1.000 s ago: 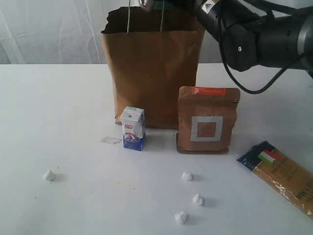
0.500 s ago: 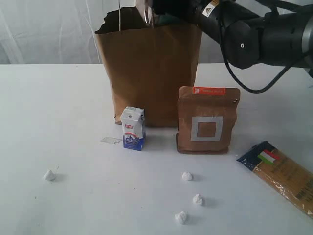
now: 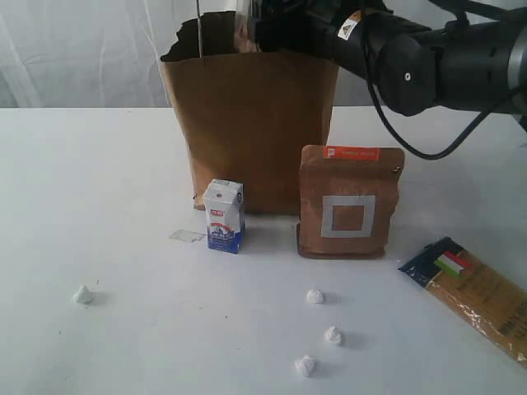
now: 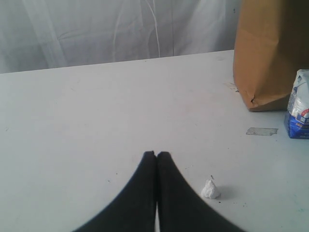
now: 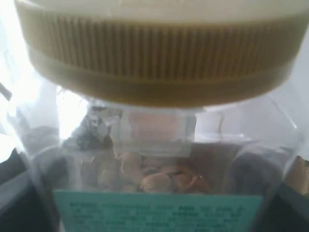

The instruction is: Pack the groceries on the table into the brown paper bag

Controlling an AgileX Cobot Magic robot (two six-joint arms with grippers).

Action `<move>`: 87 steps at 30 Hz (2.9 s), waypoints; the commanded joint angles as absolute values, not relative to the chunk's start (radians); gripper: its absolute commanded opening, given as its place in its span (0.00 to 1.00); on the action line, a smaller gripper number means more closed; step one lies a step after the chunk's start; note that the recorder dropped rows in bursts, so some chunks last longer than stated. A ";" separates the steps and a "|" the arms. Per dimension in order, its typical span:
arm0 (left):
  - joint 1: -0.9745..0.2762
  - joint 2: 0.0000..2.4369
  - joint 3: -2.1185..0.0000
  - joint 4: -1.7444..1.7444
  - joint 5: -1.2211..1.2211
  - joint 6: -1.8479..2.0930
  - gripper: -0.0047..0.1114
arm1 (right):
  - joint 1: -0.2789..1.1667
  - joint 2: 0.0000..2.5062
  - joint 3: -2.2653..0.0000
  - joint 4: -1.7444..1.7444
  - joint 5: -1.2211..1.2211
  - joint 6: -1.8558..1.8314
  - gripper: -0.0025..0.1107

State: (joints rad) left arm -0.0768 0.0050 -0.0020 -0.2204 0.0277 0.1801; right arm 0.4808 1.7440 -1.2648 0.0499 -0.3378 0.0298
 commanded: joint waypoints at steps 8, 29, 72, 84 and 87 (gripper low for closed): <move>-0.084 0.000 0.000 -0.226 0.024 0.184 0.04 | 0.477 1.736 -1.269 0.053 -0.331 0.019 0.36; -0.084 0.000 0.000 -0.226 0.024 0.184 0.04 | 0.468 1.736 -1.269 0.053 -0.214 -0.032 0.70; -0.084 0.000 0.000 -0.226 0.024 0.184 0.04 | 0.467 1.413 -1.269 0.048 0.167 -0.098 0.87; -0.084 0.000 0.000 -0.226 0.024 0.184 0.04 | 0.467 1.154 -1.269 -0.232 0.818 -0.131 0.30; -0.084 0.000 0.000 -0.226 0.024 0.184 0.04 | 0.467 1.119 -1.267 -0.314 0.920 -0.131 0.03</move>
